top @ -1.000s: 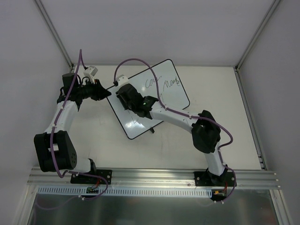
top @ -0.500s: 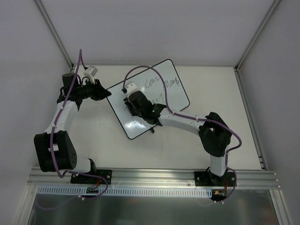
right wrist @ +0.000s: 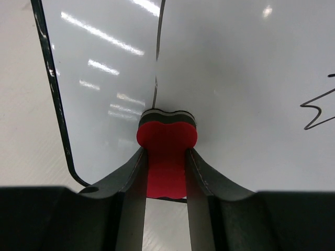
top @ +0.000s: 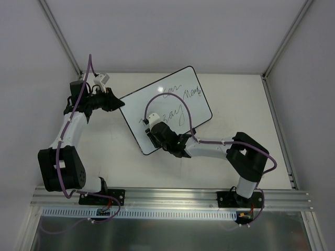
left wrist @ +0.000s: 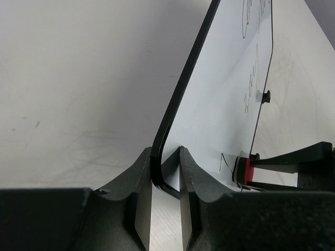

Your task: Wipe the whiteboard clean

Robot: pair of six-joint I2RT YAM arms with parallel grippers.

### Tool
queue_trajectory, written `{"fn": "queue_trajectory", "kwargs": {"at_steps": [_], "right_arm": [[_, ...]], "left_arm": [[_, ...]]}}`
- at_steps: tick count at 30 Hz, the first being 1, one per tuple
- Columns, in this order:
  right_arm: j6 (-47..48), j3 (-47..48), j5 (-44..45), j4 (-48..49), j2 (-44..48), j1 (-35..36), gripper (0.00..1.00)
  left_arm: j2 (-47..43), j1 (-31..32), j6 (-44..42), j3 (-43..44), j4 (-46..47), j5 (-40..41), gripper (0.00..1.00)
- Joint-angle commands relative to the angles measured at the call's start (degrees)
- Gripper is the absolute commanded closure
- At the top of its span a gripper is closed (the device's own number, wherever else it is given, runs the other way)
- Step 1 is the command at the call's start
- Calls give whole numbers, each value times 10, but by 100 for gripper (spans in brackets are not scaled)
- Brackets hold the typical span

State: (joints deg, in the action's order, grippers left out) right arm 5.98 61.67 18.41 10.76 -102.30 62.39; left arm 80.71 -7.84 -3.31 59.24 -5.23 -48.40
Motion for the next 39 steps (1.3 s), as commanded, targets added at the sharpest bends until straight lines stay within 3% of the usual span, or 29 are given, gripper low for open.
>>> {"fn": "queue_trajectory", "kwargs": {"at_steps": [1, 9, 31, 39], "right_arm": [[-28, -38, -16, -40, -25, 4, 100], [-4, 20, 11, -39, -33, 5, 100], [83, 316, 51, -49, -132, -42, 100], [78, 329, 51, -52, -135, -52, 100]], "left_arm": [[2, 29, -31, 12, 12, -13, 100], [1, 34, -31, 11, 11, -14, 100], [-2, 41, -40, 11, 3, -11, 100], [-4, 41, -43, 11, 1, -3, 100]]}}
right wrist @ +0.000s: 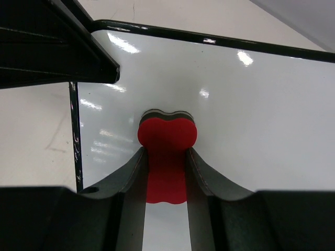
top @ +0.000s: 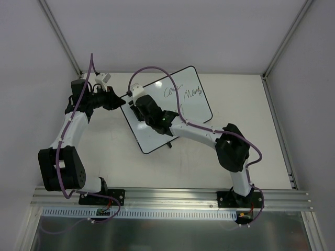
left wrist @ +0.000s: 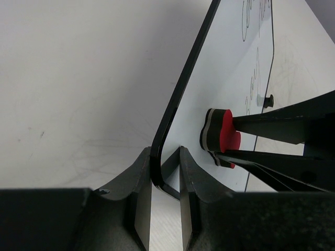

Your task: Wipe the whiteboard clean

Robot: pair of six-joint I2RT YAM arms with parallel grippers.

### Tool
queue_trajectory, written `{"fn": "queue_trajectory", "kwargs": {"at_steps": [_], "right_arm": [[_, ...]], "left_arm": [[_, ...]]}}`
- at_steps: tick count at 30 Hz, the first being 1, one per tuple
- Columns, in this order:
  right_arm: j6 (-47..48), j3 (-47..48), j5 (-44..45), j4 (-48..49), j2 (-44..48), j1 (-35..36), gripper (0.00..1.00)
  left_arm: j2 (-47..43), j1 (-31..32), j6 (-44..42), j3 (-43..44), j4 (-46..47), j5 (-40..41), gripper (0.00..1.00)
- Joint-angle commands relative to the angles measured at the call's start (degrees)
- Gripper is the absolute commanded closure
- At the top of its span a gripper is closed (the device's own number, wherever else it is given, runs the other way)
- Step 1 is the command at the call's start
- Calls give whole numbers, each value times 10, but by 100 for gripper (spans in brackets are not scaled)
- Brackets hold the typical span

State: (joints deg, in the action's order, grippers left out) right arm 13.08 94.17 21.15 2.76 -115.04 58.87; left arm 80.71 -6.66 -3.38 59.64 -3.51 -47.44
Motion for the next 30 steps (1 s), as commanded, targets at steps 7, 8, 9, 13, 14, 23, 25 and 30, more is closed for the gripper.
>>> {"fn": "queue_trajectory", "kwargs": {"at_steps": [7, 8, 9, 13, 14, 23, 25, 30], "right_arm": [[-31, -129, -28, 29, 39, -17, 100], [-37, -147, -43, 33, 45, -16, 100], [-38, -165, -50, 42, 54, -14, 100], [-37, -239, -66, 52, 73, 3, 100], [-37, -261, -66, 53, 76, 5, 100], [-55, -336, -81, 53, 92, 34, 100], [-59, -354, -83, 52, 94, 38, 100], [-62, -364, -66, 53, 98, 38, 100]], "left_arm": [[-6, 30, -45, 7, -18, -5, 100], [-6, 30, -46, 7, -18, -5, 100], [-6, 30, -45, 7, -19, -5, 100], [-2, 30, -44, 11, -19, -7, 100], [-1, 30, -44, 11, -19, -7, 100], [1, 30, -43, 13, -20, -8, 100], [-1, 30, -43, 13, -20, -9, 100], [-1, 30, -43, 13, -21, -10, 100]]}}
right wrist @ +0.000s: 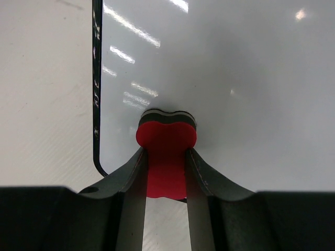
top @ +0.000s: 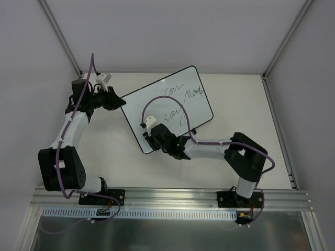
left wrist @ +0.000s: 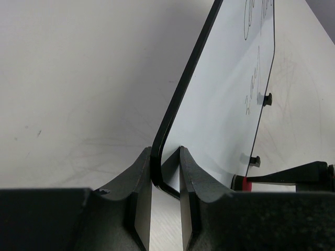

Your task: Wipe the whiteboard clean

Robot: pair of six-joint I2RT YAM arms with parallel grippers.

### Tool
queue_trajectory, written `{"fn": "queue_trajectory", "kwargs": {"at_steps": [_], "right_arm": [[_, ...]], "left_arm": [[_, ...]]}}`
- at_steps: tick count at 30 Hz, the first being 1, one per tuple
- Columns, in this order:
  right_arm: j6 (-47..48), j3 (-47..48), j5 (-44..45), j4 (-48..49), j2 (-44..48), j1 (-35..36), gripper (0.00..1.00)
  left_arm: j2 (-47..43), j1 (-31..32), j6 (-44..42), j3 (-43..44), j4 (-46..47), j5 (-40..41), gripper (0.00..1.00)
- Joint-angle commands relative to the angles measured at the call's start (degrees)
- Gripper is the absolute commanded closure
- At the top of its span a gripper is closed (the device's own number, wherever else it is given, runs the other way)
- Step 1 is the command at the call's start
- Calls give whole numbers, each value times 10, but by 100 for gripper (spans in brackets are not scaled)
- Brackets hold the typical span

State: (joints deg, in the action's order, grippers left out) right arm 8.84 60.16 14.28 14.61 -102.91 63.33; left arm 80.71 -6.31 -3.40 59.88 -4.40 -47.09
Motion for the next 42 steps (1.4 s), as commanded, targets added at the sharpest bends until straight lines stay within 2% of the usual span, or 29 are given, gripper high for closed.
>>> {"fn": "queue_trajectory", "kwargs": {"at_steps": [1, 6, 14, 22, 33, 42], "right_arm": [[-18, -22, 7, -65, -22, -8, 100], [4, -11, 36, -66, -7, -17, 100], [29, 12, 68, -71, 26, -87, 100], [24, 76, 50, -76, 16, -137, 100], [14, 176, 21, -88, -38, -143, 100], [-35, 135, 39, -87, -34, -188, 100]], "left_arm": [[-1, 26, -42, 10, -13, -12, 100], [-4, 26, -44, 11, -17, -12, 100], [-6, 25, -46, 11, -19, -9, 100], [-6, 26, -48, 11, -20, -6, 100], [-2, 25, -49, 14, -24, -6, 100], [-3, 26, -54, 11, -25, -3, 100]]}}
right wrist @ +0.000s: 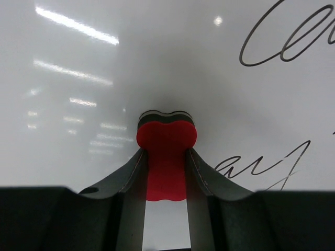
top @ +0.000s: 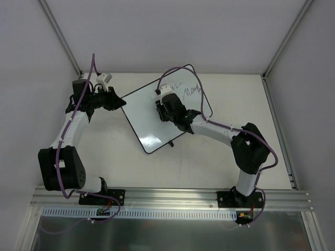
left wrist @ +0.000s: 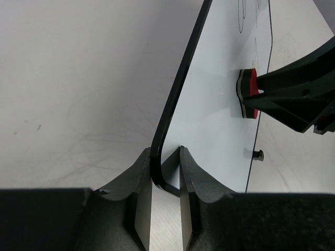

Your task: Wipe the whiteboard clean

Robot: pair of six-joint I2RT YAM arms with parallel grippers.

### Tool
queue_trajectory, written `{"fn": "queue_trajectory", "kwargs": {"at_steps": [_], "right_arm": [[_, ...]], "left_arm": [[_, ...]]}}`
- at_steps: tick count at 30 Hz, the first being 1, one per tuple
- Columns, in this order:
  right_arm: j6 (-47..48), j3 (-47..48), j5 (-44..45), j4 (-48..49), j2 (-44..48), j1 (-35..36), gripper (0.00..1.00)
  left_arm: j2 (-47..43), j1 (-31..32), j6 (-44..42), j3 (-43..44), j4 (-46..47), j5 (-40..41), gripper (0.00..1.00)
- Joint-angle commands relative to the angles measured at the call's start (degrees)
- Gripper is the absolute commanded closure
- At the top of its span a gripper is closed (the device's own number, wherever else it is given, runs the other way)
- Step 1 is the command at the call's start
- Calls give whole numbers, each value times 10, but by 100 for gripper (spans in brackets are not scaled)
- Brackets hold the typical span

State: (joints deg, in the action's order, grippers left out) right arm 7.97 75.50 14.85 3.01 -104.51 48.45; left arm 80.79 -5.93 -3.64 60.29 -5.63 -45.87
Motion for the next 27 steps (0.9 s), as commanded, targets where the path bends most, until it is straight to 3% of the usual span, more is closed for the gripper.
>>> {"fn": "queue_trajectory", "kwargs": {"at_steps": [1, 16, 27], "right_arm": [[-31, -26, 37, 29, -12, -52, 100], [-120, -157, 62, 46, 33, -160, 100], [-112, -116, 26, 46, 16, -138, 100]], "left_arm": [[-4, 22, -54, 6, -13, -13, 100], [-5, 21, -69, 7, -24, -8, 100], [-4, 21, -69, 10, -26, -11, 100]]}}
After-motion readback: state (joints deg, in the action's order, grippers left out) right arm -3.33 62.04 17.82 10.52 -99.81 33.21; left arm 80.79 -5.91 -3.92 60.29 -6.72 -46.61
